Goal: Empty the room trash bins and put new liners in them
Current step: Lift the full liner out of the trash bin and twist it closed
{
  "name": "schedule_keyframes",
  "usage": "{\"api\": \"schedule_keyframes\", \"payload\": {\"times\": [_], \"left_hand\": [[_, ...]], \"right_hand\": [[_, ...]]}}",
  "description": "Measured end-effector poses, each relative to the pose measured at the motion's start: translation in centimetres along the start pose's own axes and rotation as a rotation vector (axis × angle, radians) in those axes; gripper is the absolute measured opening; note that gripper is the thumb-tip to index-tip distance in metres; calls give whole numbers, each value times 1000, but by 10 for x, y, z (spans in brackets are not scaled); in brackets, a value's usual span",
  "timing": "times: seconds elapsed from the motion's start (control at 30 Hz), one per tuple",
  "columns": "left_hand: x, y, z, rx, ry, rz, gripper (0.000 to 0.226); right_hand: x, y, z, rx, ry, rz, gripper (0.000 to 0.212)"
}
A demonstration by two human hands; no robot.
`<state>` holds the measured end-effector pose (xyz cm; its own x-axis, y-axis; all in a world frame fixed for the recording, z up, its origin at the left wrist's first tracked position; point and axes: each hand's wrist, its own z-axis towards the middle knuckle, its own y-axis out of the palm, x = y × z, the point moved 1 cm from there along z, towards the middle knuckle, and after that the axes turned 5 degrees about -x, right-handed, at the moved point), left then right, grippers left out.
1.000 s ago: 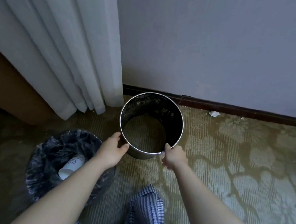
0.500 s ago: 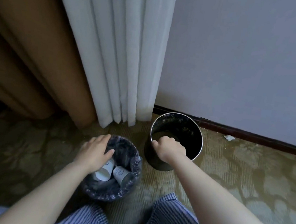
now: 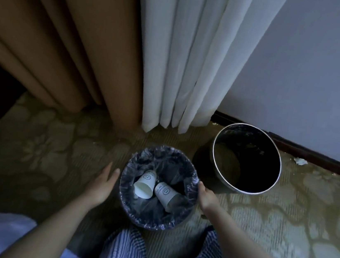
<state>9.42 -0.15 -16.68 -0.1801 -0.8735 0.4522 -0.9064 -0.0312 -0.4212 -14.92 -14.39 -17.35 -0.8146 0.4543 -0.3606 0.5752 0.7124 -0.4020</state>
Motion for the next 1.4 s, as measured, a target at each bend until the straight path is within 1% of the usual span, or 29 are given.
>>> {"api": "schedule_keyframes", "payload": {"times": [0.1, 0.2, 0.23, 0.27, 0.33, 0.37, 0.4, 0.43, 0.5, 0.53, 0.6, 0.67, 0.7, 0.77, 0.87, 0.97, 1.03, 1.1, 1.17, 1.33, 1.4], "left_hand": [[-15, 9, 17, -5, -9, -44, 56], [-23, 18, 30, 37, -36, -175, 55], [-25, 22, 35, 36, -64, -228, 57], [-26, 26, 40, 29, -107, -273, 66], [-29, 35, 50, 15, -200, -361, 104], [-30, 39, 54, 2, -219, -406, 118], [-26, 42, 55, -17, -223, -455, 119], [-21, 45, 54, -43, -218, -503, 108], [-15, 52, 52, -87, -182, -585, 82], [-14, 52, 51, -91, -170, -608, 77], [-18, 50, 52, -65, -201, -661, 78], [-21, 43, 52, -39, -259, -778, 82], [-21, 41, 50, -33, -275, -852, 80], [-18, 39, 45, -50, -289, -908, 76], [-10, 41, 36, -61, -308, -857, 75], [-7, 37, 29, -2, -301, -809, 68], [-5, 30, 23, 32, -280, -718, 62], [-3, 22, 16, 60, -230, -616, 57], [4, 13, 9, 80, -152, -572, 49], [26, -6, -19, 112, -10, -637, 24], [33, -11, -30, 135, 11, -672, 13]], "right_hand": [[12, 10, 20, -2, 78, 122, 65], [21, 15, 37, -51, 109, 239, 67], [25, 17, 42, -75, 113, 270, 68], [29, 19, 47, -109, 114, 309, 69], [35, 26, 53, -199, 117, 417, 69], [36, 30, 55, -244, 121, 473, 70], [38, 32, 59, -276, 112, 544, 73], [38, 33, 61, -285, 119, 595, 73], [37, 32, 64, -287, 138, 649, 62], [39, 33, 67, -290, 132, 665, 55], [38, 32, 68, -295, 113, 634, 50], [39, 30, 67, -289, 117, 645, 61], [40, 29, 70, -274, 131, 647, 65], [38, 26, 68, -223, 130, 604, 65], [38, 22, 68, -161, 134, 509, 60], [36, 15, 58, -140, 92, 413, 36], [33, 11, 53, -110, 58, 397, 22], [24, 9, 45, -23, -1, 413, 24], [14, 7, 38, 65, -45, 446, 25], [0, -13, 11, 241, -170, 499, 28], [-5, -26, -1, 252, -194, 547, 30]]}}
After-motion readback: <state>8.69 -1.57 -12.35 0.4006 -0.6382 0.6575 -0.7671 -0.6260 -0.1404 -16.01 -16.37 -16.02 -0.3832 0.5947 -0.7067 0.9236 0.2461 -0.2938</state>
